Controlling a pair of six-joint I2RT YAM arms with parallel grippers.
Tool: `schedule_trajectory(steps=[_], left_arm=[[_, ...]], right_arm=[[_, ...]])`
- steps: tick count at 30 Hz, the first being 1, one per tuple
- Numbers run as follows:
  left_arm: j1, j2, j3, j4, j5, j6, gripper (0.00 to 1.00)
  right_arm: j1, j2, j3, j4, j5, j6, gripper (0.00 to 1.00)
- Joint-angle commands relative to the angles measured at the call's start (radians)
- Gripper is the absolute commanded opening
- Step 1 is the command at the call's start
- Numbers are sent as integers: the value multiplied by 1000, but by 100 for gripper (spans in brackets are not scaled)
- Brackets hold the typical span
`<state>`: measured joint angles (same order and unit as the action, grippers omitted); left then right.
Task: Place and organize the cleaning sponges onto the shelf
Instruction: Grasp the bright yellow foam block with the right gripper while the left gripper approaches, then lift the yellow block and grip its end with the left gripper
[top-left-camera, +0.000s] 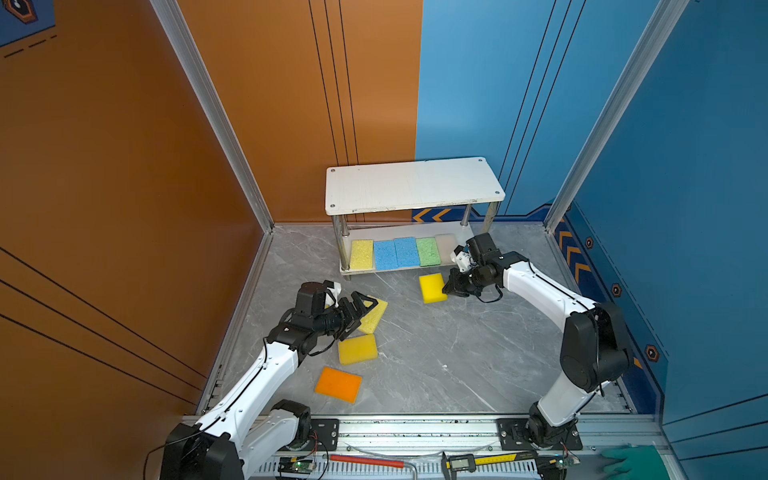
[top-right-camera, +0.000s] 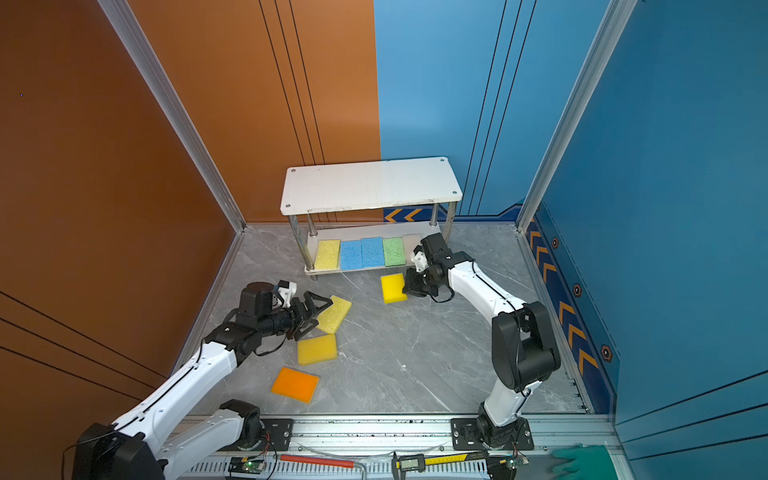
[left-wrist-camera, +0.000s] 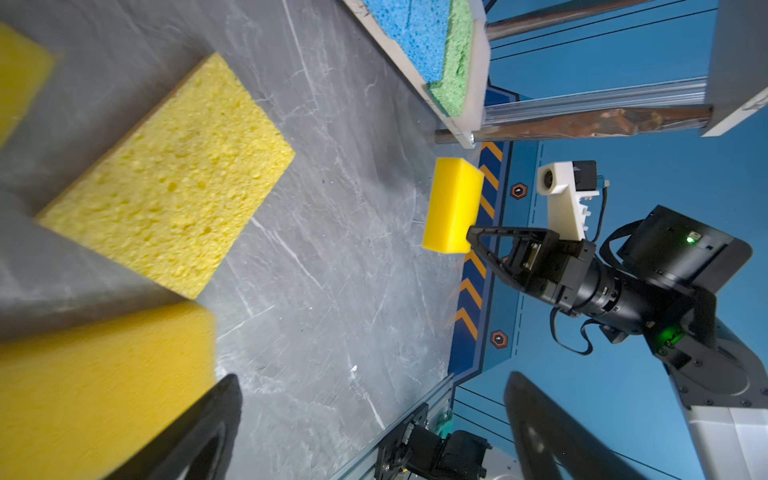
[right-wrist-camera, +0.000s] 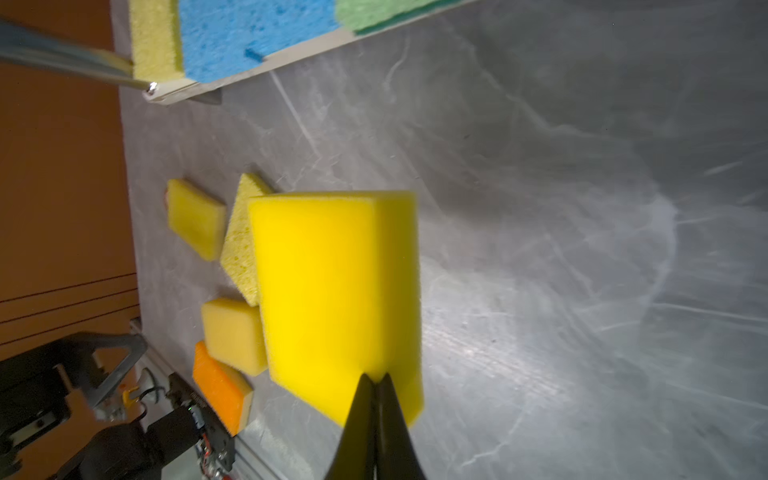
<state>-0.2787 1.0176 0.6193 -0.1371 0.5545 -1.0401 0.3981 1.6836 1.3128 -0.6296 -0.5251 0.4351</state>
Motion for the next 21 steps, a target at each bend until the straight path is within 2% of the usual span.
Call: schedule_trajectory(steps=[1,6,15,20,21], left_arm=[[-27,24,10,191,26,-65,99],[-49,41,38,256,11,-83,99],[-57,9,25,276,-6,-115,97],[-68,10,34,307,-9,-142,87],[-70,9,36,309,-11,-149,82]], right_arm=[[88,-46,2,-46,-119,74,5],[194,-89,49,-44,-169,136,5],[259,-120,88,-11,-169,198,5],[280,-117,100,13,-165,218,5],[280,-117,102,16,-163,220,5]])
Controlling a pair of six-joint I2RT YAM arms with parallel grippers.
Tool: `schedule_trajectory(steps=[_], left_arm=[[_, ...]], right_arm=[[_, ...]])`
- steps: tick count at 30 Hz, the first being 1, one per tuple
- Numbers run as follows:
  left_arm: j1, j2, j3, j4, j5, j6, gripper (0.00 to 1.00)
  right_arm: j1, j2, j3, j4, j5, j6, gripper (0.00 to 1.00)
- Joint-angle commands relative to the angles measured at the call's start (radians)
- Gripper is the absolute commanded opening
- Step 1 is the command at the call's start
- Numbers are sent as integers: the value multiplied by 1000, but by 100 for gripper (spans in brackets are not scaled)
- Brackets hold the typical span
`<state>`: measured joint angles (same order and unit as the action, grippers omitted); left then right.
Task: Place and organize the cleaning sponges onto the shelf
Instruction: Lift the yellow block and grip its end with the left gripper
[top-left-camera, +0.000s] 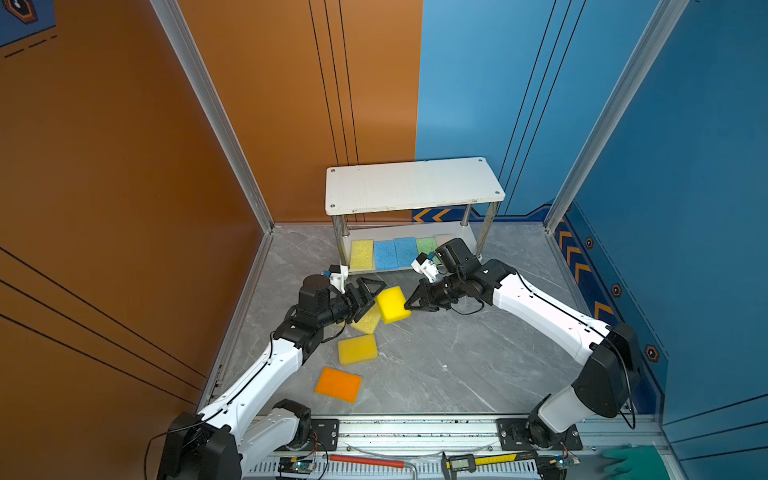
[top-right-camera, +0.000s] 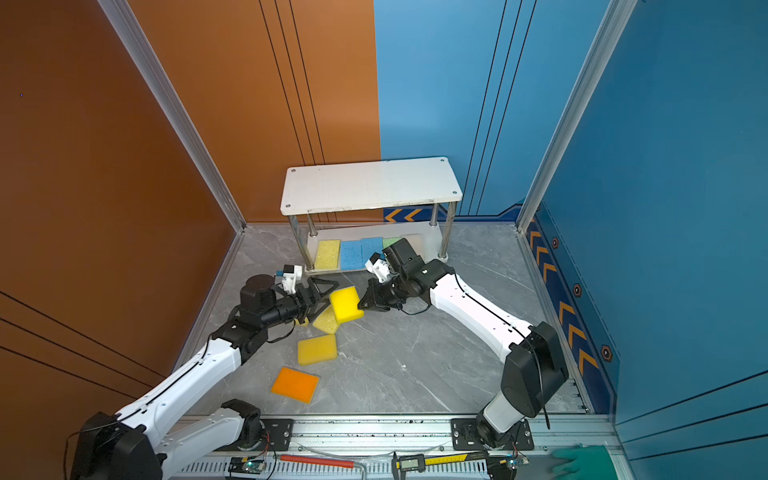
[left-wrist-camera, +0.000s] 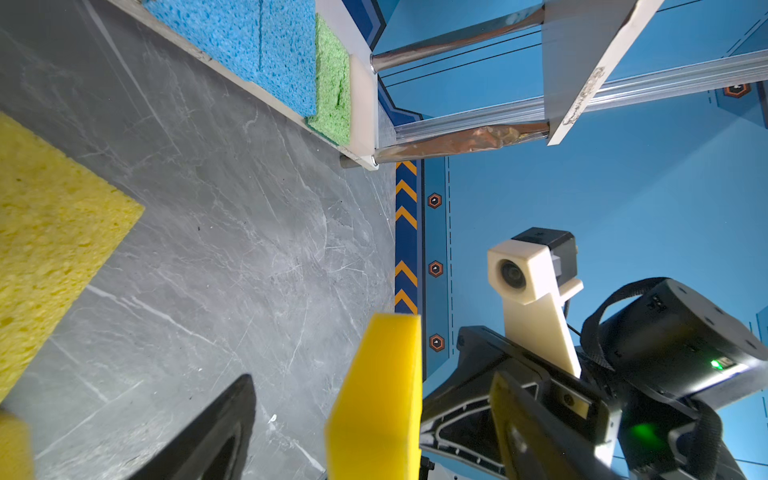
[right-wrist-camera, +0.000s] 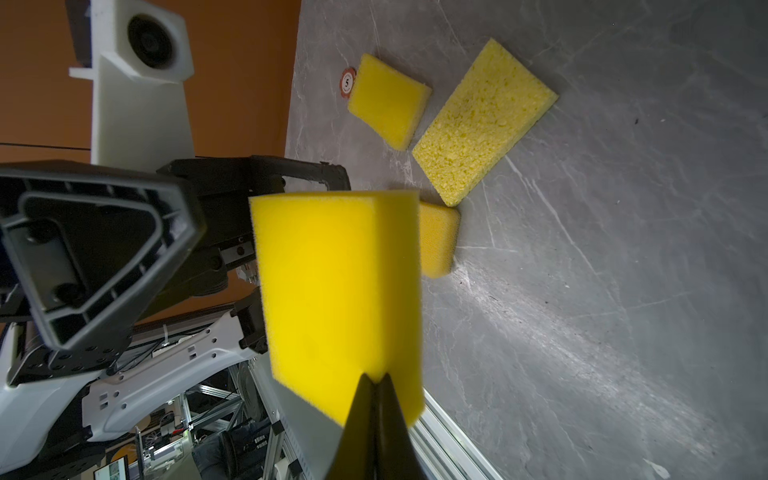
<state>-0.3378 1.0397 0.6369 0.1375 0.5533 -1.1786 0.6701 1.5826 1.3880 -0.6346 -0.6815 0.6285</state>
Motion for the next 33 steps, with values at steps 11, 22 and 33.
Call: schedule_trajectory(steps=[11,22,33], left_arm=[[-20,-30,-24,99,-24,-78,35],[24,-22,-12,127,-15,-94,22],[107,12,19,321,59,-230,22]], right_arm=[[23,-22,16,73,10,56,5],[1,-70,-57,206,18,179,55],[-13,-45,-110,539,-111,406,63]])
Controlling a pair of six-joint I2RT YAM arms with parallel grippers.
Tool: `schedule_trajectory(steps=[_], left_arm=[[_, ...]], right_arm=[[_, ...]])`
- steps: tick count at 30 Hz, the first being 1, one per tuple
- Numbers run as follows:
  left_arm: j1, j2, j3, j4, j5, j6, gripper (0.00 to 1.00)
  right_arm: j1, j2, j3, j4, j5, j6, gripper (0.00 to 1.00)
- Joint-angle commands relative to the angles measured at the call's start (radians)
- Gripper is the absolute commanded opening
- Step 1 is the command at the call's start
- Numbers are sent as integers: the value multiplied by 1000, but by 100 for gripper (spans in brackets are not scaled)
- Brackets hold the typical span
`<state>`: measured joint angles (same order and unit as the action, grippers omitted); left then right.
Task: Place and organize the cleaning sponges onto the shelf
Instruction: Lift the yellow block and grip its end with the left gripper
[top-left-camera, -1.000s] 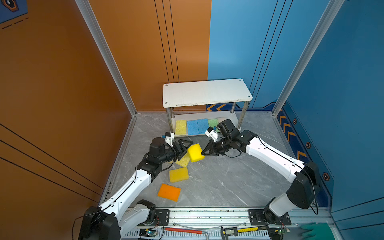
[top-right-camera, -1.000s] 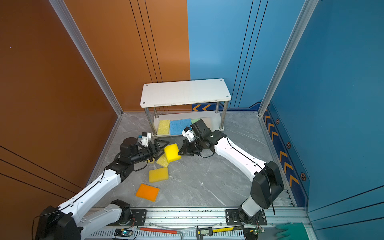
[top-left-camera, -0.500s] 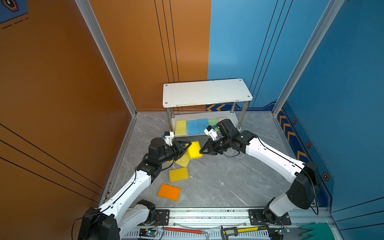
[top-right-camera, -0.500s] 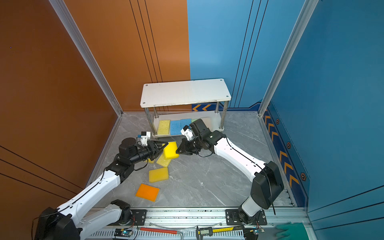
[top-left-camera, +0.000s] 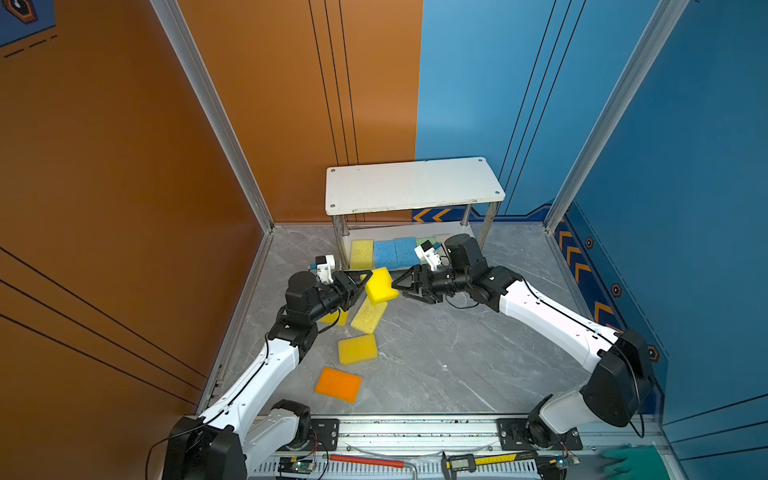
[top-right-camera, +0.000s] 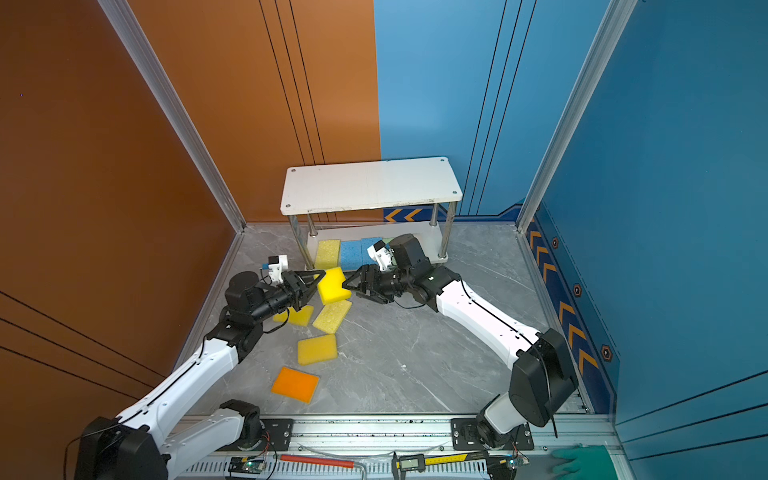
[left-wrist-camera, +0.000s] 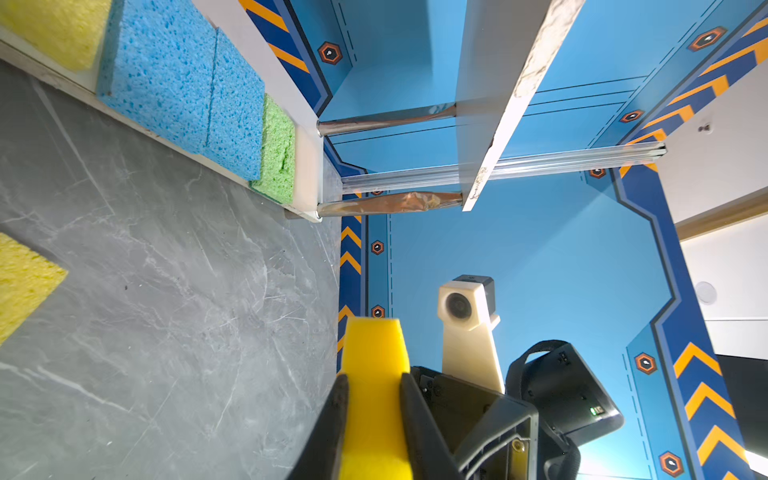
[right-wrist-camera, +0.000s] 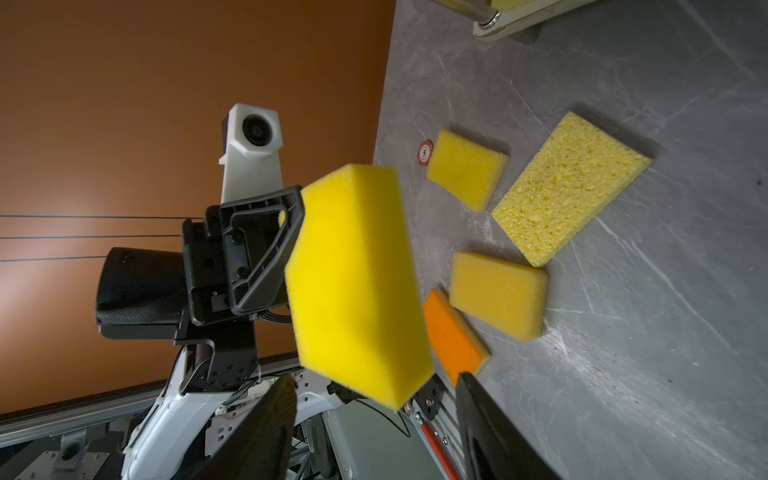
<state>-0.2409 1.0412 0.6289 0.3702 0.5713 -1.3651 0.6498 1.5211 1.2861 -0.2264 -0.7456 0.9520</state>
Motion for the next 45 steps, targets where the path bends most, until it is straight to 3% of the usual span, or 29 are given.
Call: schedule_trajectory(steps=[1,15,18,24,32,40,45], left_arm=[[13,13,29,102,40,-53,22],[36,34,30,193,55,-108,22],[45,36,33,194,62,-111,21],[58,45,35,211,78,-124,21],[59,52,23,244,80,-141,21],[63,57,19,251,79,-143,21],[64,57,17,251,81,-144,25]], right_arm=[[9,24,-7,145,-49,93,63],[15,68,-12,185,-49,128,63],[8,72,-20,177,-31,129,71],[15,86,-5,205,-29,140,71],[18,93,-9,333,-45,212,59],[13,77,-13,313,-28,210,31],[13,66,-3,279,-13,188,23]])
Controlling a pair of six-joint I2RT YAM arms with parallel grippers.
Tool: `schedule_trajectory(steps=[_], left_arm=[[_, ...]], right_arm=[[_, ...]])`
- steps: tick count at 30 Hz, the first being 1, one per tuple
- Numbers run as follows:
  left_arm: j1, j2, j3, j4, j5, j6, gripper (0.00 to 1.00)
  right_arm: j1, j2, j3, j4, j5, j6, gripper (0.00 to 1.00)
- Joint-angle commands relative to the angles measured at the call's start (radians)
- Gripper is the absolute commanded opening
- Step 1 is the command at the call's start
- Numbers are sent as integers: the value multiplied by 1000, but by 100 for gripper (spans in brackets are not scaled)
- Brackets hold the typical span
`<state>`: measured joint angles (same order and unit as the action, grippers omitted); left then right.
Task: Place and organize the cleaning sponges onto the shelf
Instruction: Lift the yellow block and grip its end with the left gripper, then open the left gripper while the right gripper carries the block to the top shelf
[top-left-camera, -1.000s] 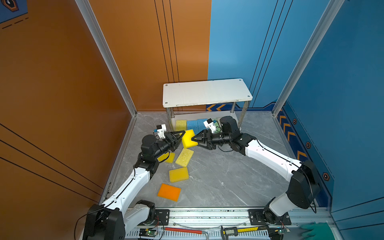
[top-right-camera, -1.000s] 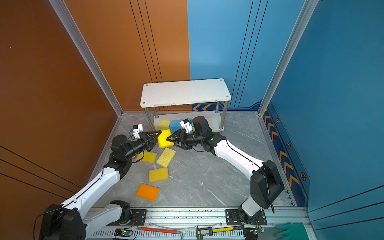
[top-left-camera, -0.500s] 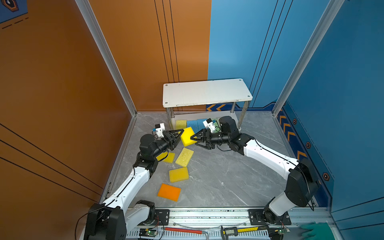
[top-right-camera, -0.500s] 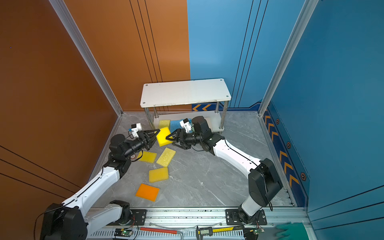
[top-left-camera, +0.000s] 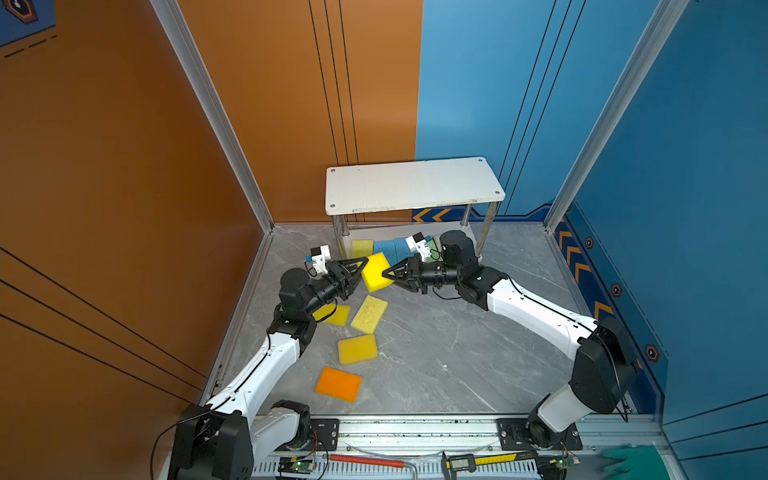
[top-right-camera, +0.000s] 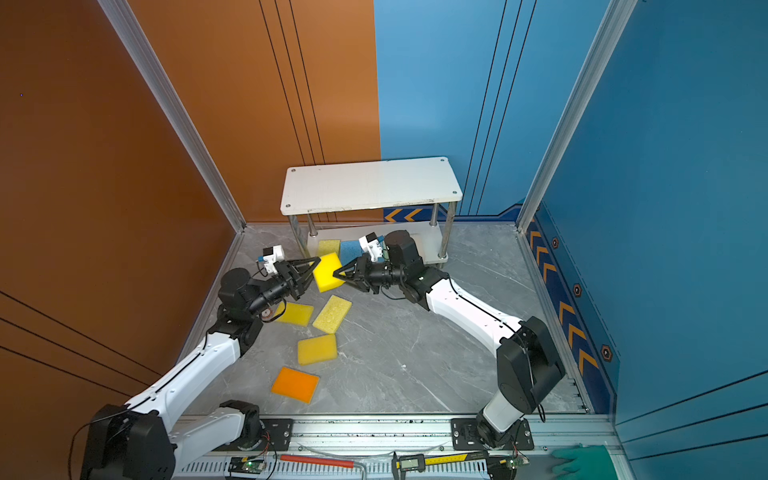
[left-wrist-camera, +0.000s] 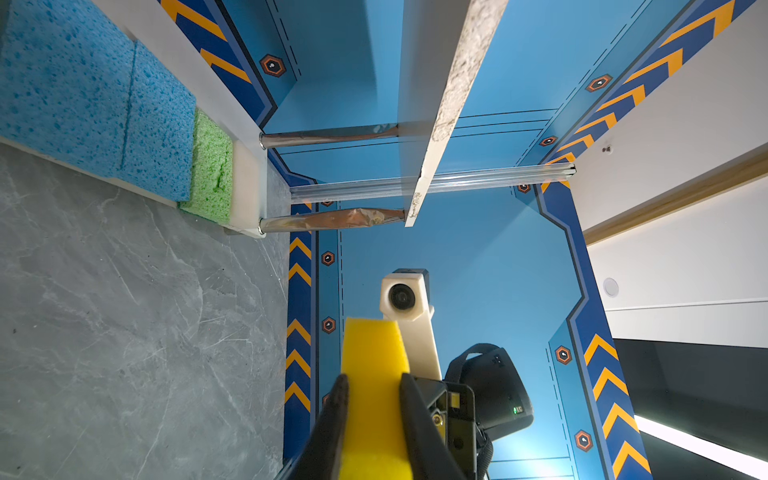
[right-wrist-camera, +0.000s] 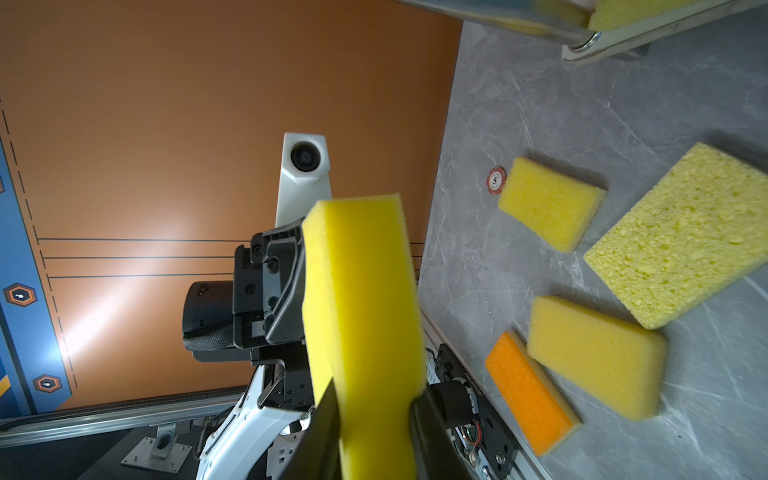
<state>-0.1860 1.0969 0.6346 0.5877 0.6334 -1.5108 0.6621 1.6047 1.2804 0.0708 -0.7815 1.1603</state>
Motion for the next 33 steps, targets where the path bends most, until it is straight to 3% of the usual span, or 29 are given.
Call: schedule_trajectory(steps=[1,2,5,6,9,12,14,17,19,30,33], left_arm=[[11,1,10,34,20,2,30],[13,-1,11,34,24,1,36],[29,-13,9,33,36,1,78],[41,-22,4,33,41,-2,99],[74,-67,-14,15,46,-3,98],[91,-145,-9,-123,43,70,98],[113,-220,18,-315,37,165,98],[170,-337,121,-829,-47,406,98],[215,-385,160,-1052,-84,511,98],[261,-526,93,-1167,-45,481,98],[262,-535,97,-1189,-33,493,98]], right_arm=[[1,-21,7,-30,27,-27,23],[2,-24,13,-45,32,-36,23],[3,-33,51,-111,51,-80,23],[1,-36,67,-133,60,-90,23],[-4,-45,118,-161,84,-98,23],[-4,-33,233,-272,122,-166,23],[-5,-13,312,-312,137,-188,24],[-12,30,423,-332,168,-186,24],[-16,79,519,-352,197,-185,24],[-4,506,1181,-498,359,-166,24],[-1,596,1286,-500,393,-177,24]])
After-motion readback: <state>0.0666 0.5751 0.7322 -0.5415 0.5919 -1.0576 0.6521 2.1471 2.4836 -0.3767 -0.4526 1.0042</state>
